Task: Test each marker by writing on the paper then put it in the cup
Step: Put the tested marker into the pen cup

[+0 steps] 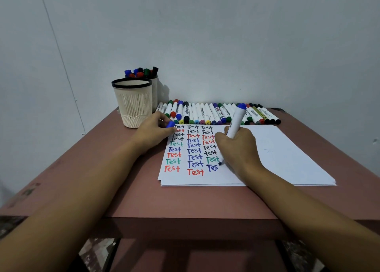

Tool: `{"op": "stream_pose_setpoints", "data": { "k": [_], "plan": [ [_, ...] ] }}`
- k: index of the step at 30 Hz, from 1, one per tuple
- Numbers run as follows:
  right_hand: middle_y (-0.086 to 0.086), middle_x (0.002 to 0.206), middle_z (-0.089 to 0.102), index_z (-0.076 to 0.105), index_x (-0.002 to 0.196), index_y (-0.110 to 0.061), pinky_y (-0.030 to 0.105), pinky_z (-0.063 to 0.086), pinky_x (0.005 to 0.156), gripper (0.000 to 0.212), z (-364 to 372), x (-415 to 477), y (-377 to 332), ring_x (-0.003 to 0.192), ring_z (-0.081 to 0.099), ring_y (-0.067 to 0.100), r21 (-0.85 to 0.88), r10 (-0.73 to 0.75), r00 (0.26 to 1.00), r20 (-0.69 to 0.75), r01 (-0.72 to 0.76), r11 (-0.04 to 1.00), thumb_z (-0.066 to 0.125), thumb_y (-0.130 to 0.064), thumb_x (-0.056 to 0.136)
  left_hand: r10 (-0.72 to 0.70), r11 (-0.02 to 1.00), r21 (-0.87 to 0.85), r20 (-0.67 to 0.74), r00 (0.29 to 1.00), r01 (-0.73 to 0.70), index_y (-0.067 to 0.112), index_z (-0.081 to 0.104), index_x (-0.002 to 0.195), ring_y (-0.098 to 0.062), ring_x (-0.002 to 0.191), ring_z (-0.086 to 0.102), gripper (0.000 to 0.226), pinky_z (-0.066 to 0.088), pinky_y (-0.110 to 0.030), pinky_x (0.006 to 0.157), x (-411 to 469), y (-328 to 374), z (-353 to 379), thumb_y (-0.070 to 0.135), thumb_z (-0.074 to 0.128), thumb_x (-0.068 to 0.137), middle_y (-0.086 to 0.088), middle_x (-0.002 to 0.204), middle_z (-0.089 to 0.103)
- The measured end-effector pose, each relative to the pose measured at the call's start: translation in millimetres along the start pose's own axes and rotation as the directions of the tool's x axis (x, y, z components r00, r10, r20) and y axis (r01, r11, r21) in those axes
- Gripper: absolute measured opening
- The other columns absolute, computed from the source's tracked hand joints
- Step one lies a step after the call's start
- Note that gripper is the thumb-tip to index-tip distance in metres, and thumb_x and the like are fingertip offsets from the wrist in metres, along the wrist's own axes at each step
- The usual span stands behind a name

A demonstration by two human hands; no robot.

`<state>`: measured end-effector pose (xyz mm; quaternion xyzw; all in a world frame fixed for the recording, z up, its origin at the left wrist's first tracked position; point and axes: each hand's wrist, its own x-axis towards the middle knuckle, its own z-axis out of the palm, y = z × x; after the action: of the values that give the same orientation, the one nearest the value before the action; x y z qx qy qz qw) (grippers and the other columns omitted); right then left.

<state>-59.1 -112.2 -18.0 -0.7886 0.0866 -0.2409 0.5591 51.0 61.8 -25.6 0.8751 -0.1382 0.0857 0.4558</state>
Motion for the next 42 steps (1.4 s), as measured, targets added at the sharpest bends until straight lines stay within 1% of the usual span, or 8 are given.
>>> {"op": "stream_pose_setpoints", "data": {
  "k": [4,11,17,23,30,35,39,42],
  "plan": [
    [-0.003,0.051,0.030,0.030,0.052,-0.017,0.018,0.030,0.037,0.042,-0.6,-0.1,0.5,0.046,0.033,0.012,-0.021,-0.003,0.998,0.056,0.004,1.000,0.053,-0.004,0.085,-0.001,1.000,-0.001,0.002,1.000,0.001,0.016,0.052,0.100,-0.015,0.087,0.053,0.024,0.044,-0.031,0.079,-0.5,1.2,-0.2,0.025,0.068,0.083,0.007,0.086,0.053],
    [-0.002,0.052,0.036,0.034,0.053,-0.015,0.027,0.043,0.049,0.036,-0.1,1.7,1.5,0.047,0.041,0.015,0.051,0.045,0.999,0.031,-0.046,0.998,0.053,-0.007,0.083,0.010,1.000,0.017,-0.008,1.000,-0.010,0.016,0.053,0.099,-0.015,0.087,0.053,0.024,0.044,-0.028,0.074,-0.7,1.4,-0.5,0.025,0.069,0.083,0.005,0.088,0.054],
    [-0.003,0.053,0.033,0.033,0.055,-0.016,0.023,0.032,0.045,0.038,0.4,2.0,2.3,0.048,0.035,0.013,0.021,0.013,1.000,0.003,-0.014,1.000,0.052,-0.006,0.085,0.013,1.000,0.016,-0.017,1.000,-0.013,0.015,0.053,0.100,-0.013,0.085,0.052,0.023,0.039,-0.020,0.067,-2.5,2.8,-0.6,0.025,0.067,0.084,0.004,0.089,0.054],
    [0.005,0.058,0.043,0.042,0.067,-0.013,0.015,0.028,0.037,0.023,-6.9,9.2,-1.3,0.036,0.037,0.007,0.248,0.196,0.981,0.015,-0.193,0.949,0.053,-0.012,0.087,0.029,0.999,0.029,-0.044,0.999,-0.027,0.012,0.056,0.108,-0.014,0.090,0.054,0.024,0.044,-0.027,0.076,-3.0,4.6,-1.4,0.024,0.063,0.088,-0.001,0.100,0.057],
    [-0.001,0.050,0.046,0.052,0.063,-0.014,0.026,0.031,0.050,0.034,-10.4,16.9,-7.3,0.048,0.039,0.013,0.473,0.141,0.986,0.090,-0.167,0.865,0.068,-0.035,0.086,0.179,0.984,-0.003,-0.091,0.980,-0.180,0.019,0.058,0.110,-0.008,0.084,0.055,0.019,0.042,-0.017,0.071,-13.7,16.2,-4.6,0.022,0.058,0.091,0.003,0.096,0.059],
    [0.003,0.060,0.049,0.054,0.066,-0.007,0.022,0.038,0.047,0.023,-9.4,20.4,-10.4,0.051,0.043,0.014,0.674,0.130,0.956,0.262,-0.278,0.684,0.056,-0.018,0.086,0.255,0.966,0.006,0.079,0.964,-0.257,0.019,0.059,0.113,-0.013,0.091,0.061,0.023,0.048,-0.018,0.078,-23.4,28.5,0.3,0.021,0.061,0.090,0.001,0.102,0.064],
    [0.004,0.058,0.056,0.056,0.072,-0.004,0.021,0.046,0.051,0.020,-5.4,23.8,-12.6,0.054,0.051,0.013,0.688,0.118,0.963,0.241,-0.255,0.679,0.049,-0.006,0.091,0.296,0.951,0.055,0.118,0.948,-0.304,0.012,0.060,0.118,0.002,0.080,0.055,0.029,0.040,0.000,0.068,-26.3,35.8,2.4,0.018,0.061,0.089,0.008,0.097,0.059],
    [0.003,0.055,0.062,0.057,0.072,-0.006,0.020,0.051,0.054,0.022,-2.8,25.9,-13.3,0.055,0.058,0.012,0.690,0.095,0.969,0.229,-0.230,0.686,0.050,-0.004,0.092,0.319,0.944,0.042,0.142,0.937,-0.327,0.013,0.061,0.117,0.007,0.077,0.053,0.028,0.041,-0.001,0.066,-28.1,37.8,2.2,0.018,0.061,0.089,0.011,0.093,0.059]
  ]
}}
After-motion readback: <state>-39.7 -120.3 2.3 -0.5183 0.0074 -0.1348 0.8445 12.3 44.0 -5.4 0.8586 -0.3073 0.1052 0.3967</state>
